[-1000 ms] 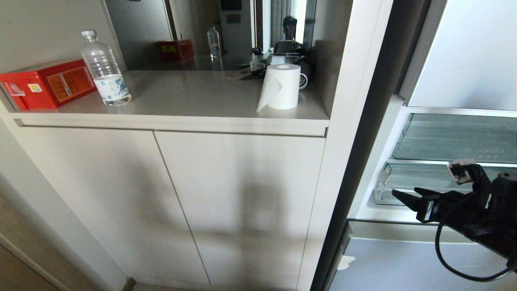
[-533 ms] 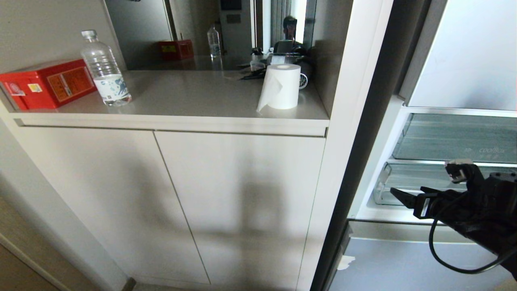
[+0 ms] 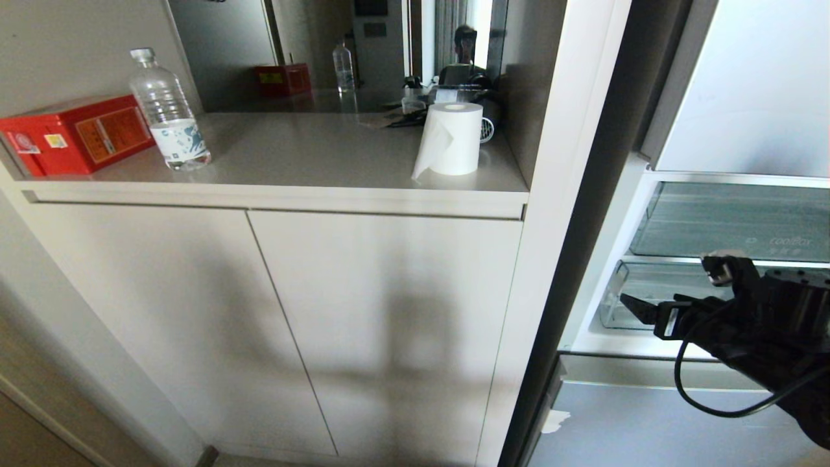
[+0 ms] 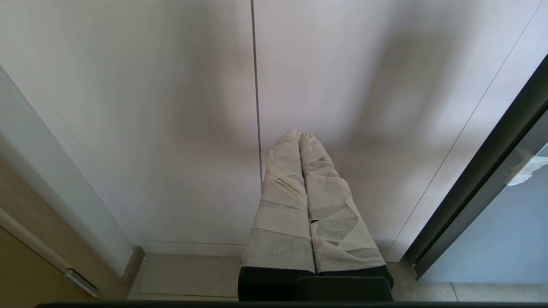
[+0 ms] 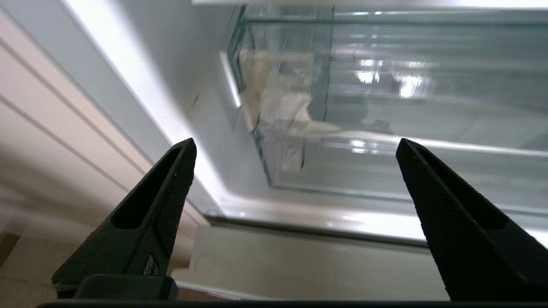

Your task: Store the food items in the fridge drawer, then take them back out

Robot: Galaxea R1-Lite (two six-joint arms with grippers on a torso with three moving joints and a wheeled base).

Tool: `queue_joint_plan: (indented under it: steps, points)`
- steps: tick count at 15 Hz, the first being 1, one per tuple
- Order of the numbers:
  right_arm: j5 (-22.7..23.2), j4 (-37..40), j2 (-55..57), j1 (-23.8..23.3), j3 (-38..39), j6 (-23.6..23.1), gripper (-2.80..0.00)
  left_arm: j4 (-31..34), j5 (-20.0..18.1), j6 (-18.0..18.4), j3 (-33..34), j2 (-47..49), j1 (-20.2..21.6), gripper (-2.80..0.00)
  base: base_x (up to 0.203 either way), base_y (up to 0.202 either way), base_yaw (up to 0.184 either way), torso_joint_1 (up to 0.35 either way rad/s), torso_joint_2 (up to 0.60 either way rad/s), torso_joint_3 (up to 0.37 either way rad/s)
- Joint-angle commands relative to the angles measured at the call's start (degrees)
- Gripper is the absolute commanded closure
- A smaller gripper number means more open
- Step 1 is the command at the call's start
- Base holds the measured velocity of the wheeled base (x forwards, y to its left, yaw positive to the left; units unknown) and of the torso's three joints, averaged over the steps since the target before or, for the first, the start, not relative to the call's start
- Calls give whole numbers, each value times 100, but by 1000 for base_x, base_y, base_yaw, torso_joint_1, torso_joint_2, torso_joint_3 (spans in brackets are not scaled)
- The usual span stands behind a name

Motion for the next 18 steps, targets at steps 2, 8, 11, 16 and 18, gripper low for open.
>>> queue_joint_plan:
  steps: [2,8,11,16,18]
  points:
    - [-17,-40,194,1,-181,-3,-280,-5,2,1,0,9,0,0,0,0,0,0,0,0]
    - [-72,-49,288,1,-160,153,-280,-5,2,-8,0,9,0,0,0,0,0,0,0,0]
    - [-72,-49,297,17,-167,465,-280,-5,2,1,0,9,0,0,0,0,0,0,0,0]
    - [-81,-49,440,36,-242,481,-280,-5,2,1,0,9,0,0,0,0,0,0,0,0]
    - [-81,-49,511,36,-290,489,-280,-5,2,-8,0,9,0,0,0,0,0,0,0,0]
